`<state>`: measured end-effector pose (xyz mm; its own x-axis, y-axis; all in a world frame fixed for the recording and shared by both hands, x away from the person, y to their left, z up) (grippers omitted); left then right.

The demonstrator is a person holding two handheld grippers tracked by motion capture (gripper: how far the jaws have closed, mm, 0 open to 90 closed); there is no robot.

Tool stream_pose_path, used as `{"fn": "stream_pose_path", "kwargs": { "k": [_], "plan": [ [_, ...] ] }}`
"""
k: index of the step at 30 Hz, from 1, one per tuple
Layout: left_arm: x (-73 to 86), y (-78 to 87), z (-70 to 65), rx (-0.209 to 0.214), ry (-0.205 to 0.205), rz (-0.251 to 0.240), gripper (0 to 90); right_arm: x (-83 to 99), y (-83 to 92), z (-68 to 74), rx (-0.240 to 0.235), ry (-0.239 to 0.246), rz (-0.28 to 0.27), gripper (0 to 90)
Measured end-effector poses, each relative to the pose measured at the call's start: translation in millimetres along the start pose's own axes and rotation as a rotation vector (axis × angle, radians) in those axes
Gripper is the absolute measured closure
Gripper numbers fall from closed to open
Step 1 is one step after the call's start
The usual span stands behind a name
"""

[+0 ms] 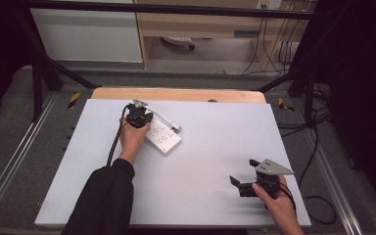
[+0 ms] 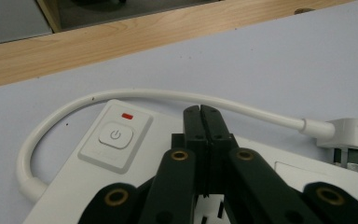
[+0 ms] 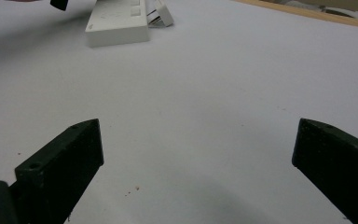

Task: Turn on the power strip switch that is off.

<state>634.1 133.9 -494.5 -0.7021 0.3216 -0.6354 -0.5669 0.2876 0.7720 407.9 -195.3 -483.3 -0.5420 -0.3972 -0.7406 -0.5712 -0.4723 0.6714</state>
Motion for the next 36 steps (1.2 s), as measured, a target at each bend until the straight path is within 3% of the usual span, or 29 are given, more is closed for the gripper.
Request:
{"fn": "stream_pose_path", "kwargs": {
  "k": [14, 19, 36],
  "plan": [
    [1.8, -1.7, 1.2, -0.003, -0.003, 0.008, 90.0, 0.3, -0.2, -0.2, 0.000, -0.001, 0.002, 2.4],
    [1.3, -2.3, 1.2, 0.012, 0.015, -0.004, 90.0, 0.9, -0.5, -0.5, -0.001, -0.002, 0.005, 2.4],
    [-0.5, -1.8, -5.1, 0.020, -0.001, -0.022, 90.0, 0.4, -0.5, -0.4, -0.001, -0.003, 0.003, 2.4]
  ]
}}
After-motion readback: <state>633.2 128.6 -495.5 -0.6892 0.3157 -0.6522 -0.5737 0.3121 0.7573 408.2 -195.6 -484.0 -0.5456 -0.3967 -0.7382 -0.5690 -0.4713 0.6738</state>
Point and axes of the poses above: each handheld gripper's, and its own axes: y roughly backward along the jaws, x roughly out of its underside, z roughly to its left, the point moved 10 cm from there along -y, roughly forward along the jaws, and after that the axes turned 15 degrees about z, right-handed, at the moved point
